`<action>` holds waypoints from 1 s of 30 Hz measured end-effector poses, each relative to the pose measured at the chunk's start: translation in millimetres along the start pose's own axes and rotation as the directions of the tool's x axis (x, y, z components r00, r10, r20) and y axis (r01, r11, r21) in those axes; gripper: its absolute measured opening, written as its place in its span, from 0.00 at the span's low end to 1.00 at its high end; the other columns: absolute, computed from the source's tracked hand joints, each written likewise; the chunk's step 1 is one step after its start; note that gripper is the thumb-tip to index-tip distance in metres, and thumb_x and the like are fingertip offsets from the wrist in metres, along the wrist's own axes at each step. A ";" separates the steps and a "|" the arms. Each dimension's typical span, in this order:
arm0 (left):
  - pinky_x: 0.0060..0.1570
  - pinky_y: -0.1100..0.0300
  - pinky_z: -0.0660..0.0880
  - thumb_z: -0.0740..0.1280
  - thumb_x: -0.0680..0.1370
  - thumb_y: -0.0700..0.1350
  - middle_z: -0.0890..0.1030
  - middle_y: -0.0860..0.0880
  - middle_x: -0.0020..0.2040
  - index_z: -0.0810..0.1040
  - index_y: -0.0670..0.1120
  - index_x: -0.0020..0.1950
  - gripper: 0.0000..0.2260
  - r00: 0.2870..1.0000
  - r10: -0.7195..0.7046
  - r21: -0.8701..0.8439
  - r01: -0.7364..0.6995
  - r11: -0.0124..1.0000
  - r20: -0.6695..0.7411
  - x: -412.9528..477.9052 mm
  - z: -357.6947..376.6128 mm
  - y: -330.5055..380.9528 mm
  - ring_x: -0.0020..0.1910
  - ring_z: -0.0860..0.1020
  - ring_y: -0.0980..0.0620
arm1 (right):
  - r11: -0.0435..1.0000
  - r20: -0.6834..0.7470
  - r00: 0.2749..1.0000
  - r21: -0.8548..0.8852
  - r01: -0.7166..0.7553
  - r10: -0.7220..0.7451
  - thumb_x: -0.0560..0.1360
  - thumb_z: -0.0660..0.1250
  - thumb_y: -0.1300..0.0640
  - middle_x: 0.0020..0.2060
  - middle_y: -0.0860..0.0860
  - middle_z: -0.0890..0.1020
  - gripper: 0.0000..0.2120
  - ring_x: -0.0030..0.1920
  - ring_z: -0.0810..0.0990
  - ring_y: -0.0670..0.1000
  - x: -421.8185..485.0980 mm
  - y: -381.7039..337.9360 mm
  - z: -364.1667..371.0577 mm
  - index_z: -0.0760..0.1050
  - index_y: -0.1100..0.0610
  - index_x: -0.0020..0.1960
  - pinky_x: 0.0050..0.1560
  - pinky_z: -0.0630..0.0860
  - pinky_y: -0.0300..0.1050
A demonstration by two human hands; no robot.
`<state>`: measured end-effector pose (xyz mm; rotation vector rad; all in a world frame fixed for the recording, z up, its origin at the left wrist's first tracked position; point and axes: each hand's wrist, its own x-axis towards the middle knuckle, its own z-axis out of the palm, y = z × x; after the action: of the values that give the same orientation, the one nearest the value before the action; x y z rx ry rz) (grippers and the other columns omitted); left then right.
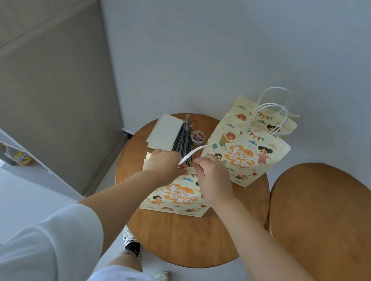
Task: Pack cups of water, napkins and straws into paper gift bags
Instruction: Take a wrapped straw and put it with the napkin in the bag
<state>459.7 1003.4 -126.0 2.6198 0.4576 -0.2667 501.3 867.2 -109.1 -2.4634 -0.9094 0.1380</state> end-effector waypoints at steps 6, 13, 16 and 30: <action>0.44 0.60 0.68 0.65 0.77 0.55 0.83 0.50 0.44 0.83 0.49 0.50 0.12 1.000 -0.019 -0.069 0.020 0.997 0.024 4.7 -2.3 -6.3 0.41 0.78 0.51 | 0.996 0.147 0.989 -0.076 0.041 -0.029 0.80 0.58 0.64 0.51 0.56 0.76 0.11 0.45 0.78 0.58 6.8 -0.8 3.6 0.78 0.63 0.56 0.44 0.72 0.47; 0.40 0.60 0.72 0.65 0.78 0.52 0.83 0.48 0.44 0.83 0.48 0.50 0.10 0.997 -0.038 -0.119 0.046 0.992 0.067 6.6 -6.3 -3.9 0.41 0.79 0.50 | 0.999 0.225 0.974 -0.041 -0.003 0.012 0.80 0.57 0.64 0.52 0.56 0.75 0.12 0.48 0.77 0.56 14.2 -0.4 0.3 0.77 0.62 0.57 0.47 0.71 0.44; 0.39 0.59 0.73 0.65 0.78 0.52 0.83 0.48 0.43 0.83 0.47 0.49 0.11 0.996 -0.034 -0.135 0.045 0.990 0.085 6.8 -7.9 -4.1 0.38 0.78 0.50 | 0.999 0.237 0.971 -0.044 -0.029 0.038 0.80 0.57 0.64 0.52 0.55 0.75 0.12 0.49 0.77 0.55 19.3 -1.5 -1.1 0.78 0.62 0.57 0.46 0.69 0.40; 0.41 0.58 0.74 0.64 0.78 0.53 0.82 0.47 0.43 0.82 0.45 0.49 0.13 0.995 -0.022 -0.085 0.031 0.996 0.097 15.3 -4.6 -8.8 0.38 0.79 0.49 | 0.998 0.257 0.965 -0.035 -0.043 0.051 0.79 0.57 0.65 0.52 0.56 0.76 0.12 0.50 0.76 0.55 32.7 -8.1 -5.5 0.79 0.62 0.54 0.49 0.72 0.44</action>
<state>471.1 1017.2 -129.6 2.5058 0.4609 -0.3708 523.2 890.8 -97.8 -2.5346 -0.9645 0.4752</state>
